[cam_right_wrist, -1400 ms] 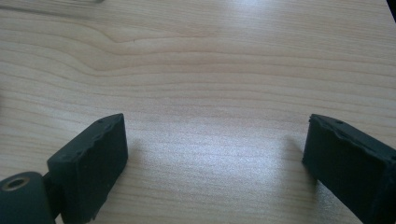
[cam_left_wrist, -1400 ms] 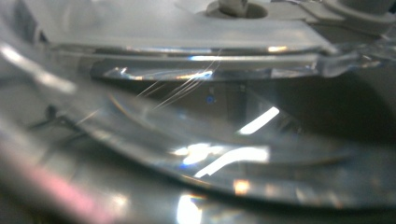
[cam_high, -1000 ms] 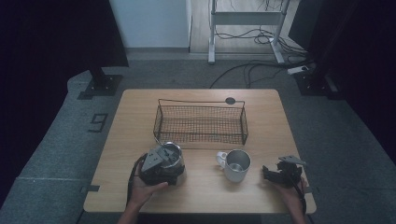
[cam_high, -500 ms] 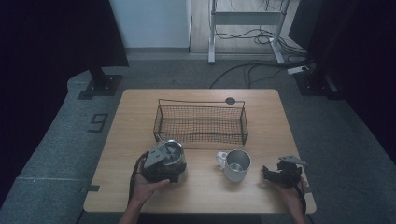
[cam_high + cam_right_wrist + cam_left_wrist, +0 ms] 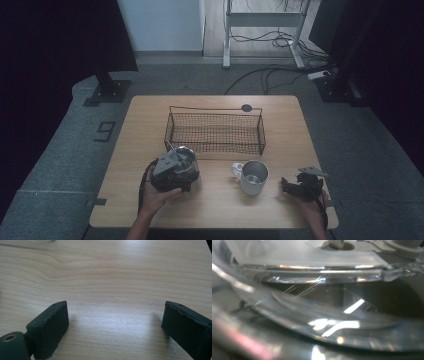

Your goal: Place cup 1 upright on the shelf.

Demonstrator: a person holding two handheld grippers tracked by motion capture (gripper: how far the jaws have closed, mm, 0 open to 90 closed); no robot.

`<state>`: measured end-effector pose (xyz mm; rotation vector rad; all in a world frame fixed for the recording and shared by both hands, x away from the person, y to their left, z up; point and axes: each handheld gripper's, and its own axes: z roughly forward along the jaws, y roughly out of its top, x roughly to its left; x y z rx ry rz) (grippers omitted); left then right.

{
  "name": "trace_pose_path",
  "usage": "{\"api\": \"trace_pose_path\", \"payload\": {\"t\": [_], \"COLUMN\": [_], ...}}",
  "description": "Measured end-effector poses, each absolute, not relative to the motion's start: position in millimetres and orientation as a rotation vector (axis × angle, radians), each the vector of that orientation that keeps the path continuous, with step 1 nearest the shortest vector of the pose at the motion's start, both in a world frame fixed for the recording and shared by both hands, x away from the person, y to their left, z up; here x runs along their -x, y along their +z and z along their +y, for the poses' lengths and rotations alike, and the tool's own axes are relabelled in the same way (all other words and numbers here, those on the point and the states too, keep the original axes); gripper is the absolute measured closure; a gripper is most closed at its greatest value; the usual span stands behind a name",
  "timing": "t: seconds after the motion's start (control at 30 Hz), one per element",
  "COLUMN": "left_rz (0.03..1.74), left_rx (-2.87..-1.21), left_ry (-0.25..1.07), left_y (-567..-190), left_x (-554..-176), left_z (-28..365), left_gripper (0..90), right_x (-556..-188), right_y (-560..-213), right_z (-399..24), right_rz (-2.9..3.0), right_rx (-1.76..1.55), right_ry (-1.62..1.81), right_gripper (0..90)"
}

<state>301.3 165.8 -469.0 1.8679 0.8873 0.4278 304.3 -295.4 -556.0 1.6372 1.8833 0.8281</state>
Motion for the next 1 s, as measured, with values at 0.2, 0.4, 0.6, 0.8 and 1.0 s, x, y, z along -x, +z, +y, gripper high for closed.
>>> {"api": "trace_pose_path", "payload": {"t": [0.2, 0.4, 0.6, 0.8, 1.0], "left_rz": [0.886, 0.891, 0.897, 0.893, 0.891], "left_rx": [-1.856, -1.858, -1.854, -1.856, -1.853], "left_ry": [0.434, 0.437, 0.446, 0.456, 0.445], "left_y": [-461.6, -454.1, -447.4, -442.0, -438.1], "left_x": [-305.0, -308.8, -312.6, -315.2, -318.3], "left_z": [169.0, 170.2, 172.4, 172.1, 171.3], "left_gripper": [4.0, 4.0, 4.0, 4.0, 4.0], "right_x": [-304.3, -304.3, -304.3, -304.2, -304.2], "right_y": [-556.0, -556.0, -556.0, -556.1, -556.0], "right_z": [-295.5, -295.5, -295.5, -295.7, -295.9], "right_rz": [1.882, 1.881, 1.880, 1.874, 1.871], "right_rx": [-1.637, -1.638, -1.638, -1.640, -1.643], "right_ry": [0.828, 0.829, 0.829, 0.828, 0.826], "right_gripper": [7.2, 7.3, 7.4, 7.9, 8.1]}}
